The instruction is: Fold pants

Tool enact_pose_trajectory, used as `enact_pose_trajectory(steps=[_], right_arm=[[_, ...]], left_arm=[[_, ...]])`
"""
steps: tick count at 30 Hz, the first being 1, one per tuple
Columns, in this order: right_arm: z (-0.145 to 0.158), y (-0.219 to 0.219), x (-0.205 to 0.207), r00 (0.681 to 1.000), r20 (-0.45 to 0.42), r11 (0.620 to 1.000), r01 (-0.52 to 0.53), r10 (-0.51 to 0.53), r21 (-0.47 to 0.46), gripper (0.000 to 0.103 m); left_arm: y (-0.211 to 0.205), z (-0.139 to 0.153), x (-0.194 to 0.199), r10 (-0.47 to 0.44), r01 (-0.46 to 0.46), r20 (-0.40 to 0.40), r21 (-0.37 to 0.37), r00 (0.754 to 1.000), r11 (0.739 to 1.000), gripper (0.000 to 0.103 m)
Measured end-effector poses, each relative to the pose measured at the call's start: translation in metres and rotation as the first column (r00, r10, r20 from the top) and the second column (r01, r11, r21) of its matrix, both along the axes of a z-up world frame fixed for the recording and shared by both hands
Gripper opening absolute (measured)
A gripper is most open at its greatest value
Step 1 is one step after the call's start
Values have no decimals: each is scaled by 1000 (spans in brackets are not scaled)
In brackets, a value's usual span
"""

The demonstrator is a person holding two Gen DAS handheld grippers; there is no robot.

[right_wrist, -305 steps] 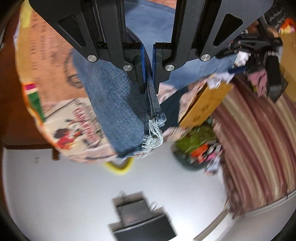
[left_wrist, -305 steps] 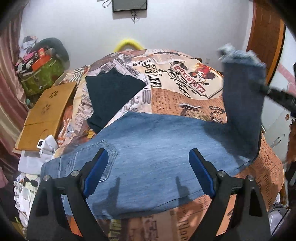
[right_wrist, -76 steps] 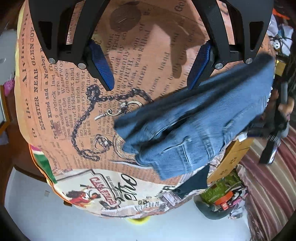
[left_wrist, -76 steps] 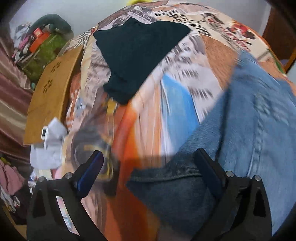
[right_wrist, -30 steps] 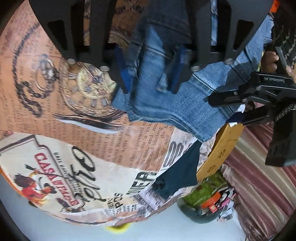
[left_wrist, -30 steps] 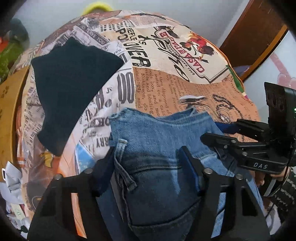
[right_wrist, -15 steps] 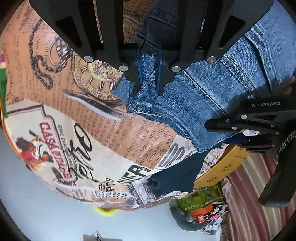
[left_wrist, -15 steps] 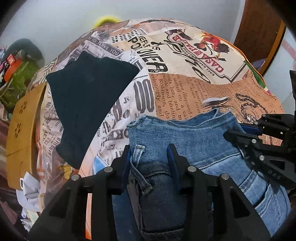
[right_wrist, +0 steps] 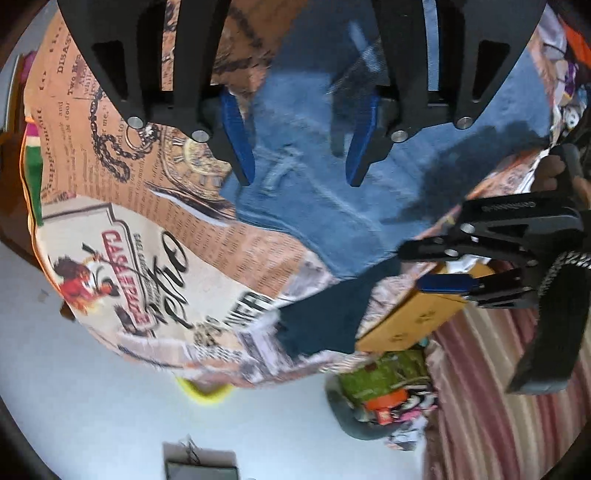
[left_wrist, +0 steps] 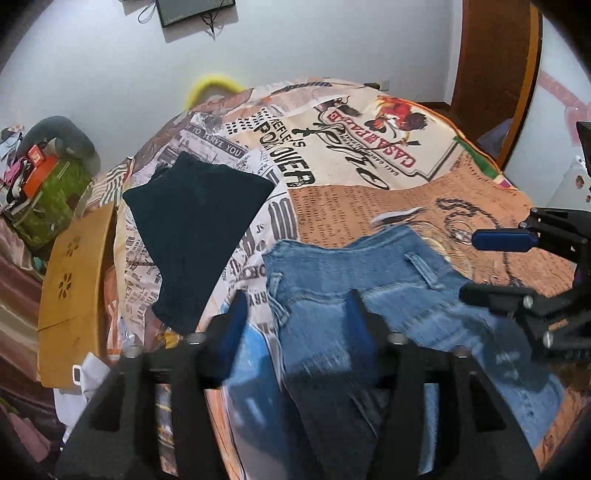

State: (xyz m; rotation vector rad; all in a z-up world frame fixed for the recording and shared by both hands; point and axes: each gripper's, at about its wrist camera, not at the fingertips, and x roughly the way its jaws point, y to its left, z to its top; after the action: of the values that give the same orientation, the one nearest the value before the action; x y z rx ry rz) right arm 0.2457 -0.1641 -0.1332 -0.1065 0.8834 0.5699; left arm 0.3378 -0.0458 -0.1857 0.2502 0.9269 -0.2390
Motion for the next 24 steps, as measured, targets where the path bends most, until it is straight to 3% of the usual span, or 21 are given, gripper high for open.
enact_pose_trajectory(steps=[1,4,6,9,14,17,24], right_arm=[[2,2,-3,1000,-1,1000,-9,9,5,53],[1,5,-13,1000,-23,999,-19,20,25,63],[-7,8,-17,998,-54,1000,-14,16,23,65],[-32,11,-18,985,-173,1000,-26,26,2,66],[-36,1,-35,988,-156,1000,-1,2,8,66],[-34,-8,-40,986,-169,1000,9,-6,16,66],[-38,-32,-55,976,-207,995,78,-63,64,78]], left_arm=[[-1,2,-6,-2,2,3,-4,1000,1000,76],[-3,-1,-16,-12,12,-10,-4,1000,1000,82],[-3,-12,-19,-5,6,-61,13,998,1000,83],[-3,-39,-23,-8,17,-137,62,991,998,85],[9,-42,-35,2,0,-143,13,990,1000,86],[12,-41,-50,1,2,-122,24,993,1000,87],[36,-36,-63,56,-66,-154,-60,986,996,87]])
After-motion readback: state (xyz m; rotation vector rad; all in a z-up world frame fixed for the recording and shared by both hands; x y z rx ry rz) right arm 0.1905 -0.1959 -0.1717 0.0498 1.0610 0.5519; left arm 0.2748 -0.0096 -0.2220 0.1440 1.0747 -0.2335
